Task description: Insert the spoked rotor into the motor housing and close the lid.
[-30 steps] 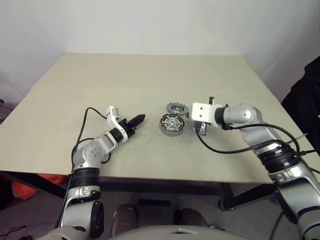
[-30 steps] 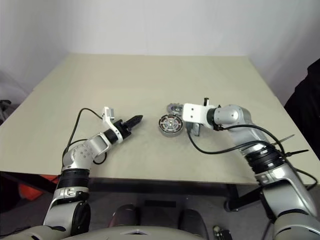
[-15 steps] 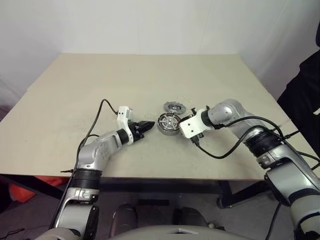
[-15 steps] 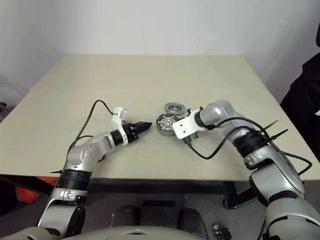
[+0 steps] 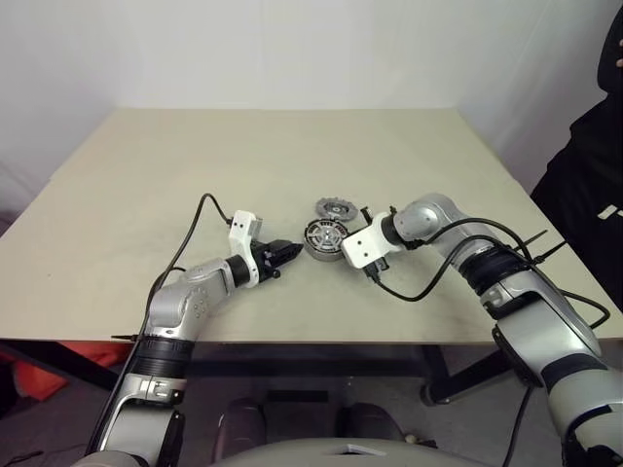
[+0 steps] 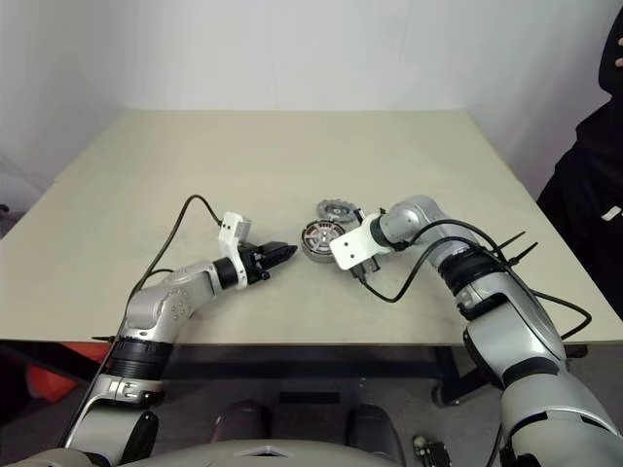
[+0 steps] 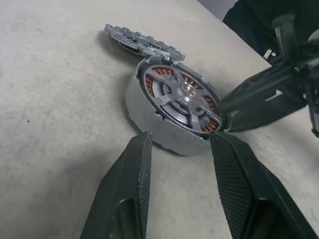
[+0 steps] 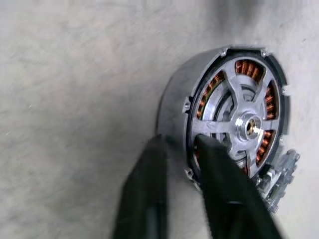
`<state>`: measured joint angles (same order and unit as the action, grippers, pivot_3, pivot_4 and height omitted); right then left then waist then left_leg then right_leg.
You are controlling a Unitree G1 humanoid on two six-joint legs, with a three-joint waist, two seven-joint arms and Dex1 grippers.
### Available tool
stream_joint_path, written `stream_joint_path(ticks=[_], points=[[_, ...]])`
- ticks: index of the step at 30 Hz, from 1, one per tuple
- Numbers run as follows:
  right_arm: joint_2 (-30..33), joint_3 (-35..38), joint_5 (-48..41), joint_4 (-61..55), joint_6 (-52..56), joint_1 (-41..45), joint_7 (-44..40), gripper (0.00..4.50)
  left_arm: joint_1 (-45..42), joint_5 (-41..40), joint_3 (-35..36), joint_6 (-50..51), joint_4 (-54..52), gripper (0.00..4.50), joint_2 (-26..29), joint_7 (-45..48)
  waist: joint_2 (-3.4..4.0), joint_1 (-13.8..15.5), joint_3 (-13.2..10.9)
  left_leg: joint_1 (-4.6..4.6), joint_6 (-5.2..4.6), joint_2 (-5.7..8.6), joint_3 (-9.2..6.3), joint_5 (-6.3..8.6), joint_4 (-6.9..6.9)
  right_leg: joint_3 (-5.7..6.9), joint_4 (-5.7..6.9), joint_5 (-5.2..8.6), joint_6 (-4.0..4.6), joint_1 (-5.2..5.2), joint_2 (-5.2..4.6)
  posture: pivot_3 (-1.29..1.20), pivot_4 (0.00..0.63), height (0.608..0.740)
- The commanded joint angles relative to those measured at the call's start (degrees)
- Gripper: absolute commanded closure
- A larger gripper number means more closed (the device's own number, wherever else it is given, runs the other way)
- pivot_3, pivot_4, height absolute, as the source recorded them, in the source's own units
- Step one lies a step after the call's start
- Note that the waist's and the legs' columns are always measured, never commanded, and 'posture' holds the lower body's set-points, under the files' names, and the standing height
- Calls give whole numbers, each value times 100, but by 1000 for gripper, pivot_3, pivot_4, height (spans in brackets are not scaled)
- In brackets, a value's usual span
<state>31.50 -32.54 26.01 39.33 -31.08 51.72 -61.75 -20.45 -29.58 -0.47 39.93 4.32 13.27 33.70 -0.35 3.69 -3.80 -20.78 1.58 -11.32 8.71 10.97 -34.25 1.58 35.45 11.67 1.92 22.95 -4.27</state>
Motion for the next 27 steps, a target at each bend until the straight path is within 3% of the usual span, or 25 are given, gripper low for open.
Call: stream_joint_path(ticks=[1, 6, 10, 14, 19, 24, 27], points=[[-125, -60, 142, 239, -104, 128, 151, 4494, -67, 14, 47, -52, -229, 2557, 17, -10, -1, -42, 0, 2, 4, -4, 0, -2, -1, 1, 0, 0, 0, -1, 3, 0, 0, 740], [-236, 136, 63, 443, 29, 284, 317, 4494, -14, 42, 65, -70, -233, 2557, -22, -72, -1, -147, 0, 3, 10, -4, 0, -6, -1, 1, 3, 1, -3, 3, 4, 0, 0, 740], [-498, 675, -649, 73, 1195, 193, 49, 4494, 57, 71, 51, -94, -255, 2557, -71, -133, 0, -150, -2, -1, 10, -5, 0, -6, -2, 1, 4, -1, 1, 9, 5, 0, 0, 740], [-596, 1349, -1366, -1061, 3724, 127, -463, 4494, 239, 57, 140, -113, -320, 2557, -139, -274, 6, -119, -6, -34, 11, -5, -3, -8, -2, 1, 7, -14, 21, 31, 6, 0, 0, 740], [-629, 1544, -1777, -2619, 6566, -11, -773, 4494, 425, 24, 270, -119, -426, 2557, -54, -318, 7, -53, -6, -54, -13, -14, -2, 6, 4, 20, -9, -7, 29, 38, 7, 0, 0, 740], [-871, 1504, -2263, -3499, 9422, 95, -561, 4494, 584, 10, 513, -119, -525, 2557, 57, -392, 12, 1, -9, -52, -11, -18, 0, 8, 9, 25, -17, 3, 32, 38, 7, 0, 0, 740], [-1234, 1553, -2523, -3605, 10558, 221, -124, 4494, 715, -4, 636, -122, -610, 2557, 126, -422, 16, 32, -12, -36, 6, -18, 0, -1, 14, 22, -10, 3, 31, 33, 7, 0, 0, 740]])
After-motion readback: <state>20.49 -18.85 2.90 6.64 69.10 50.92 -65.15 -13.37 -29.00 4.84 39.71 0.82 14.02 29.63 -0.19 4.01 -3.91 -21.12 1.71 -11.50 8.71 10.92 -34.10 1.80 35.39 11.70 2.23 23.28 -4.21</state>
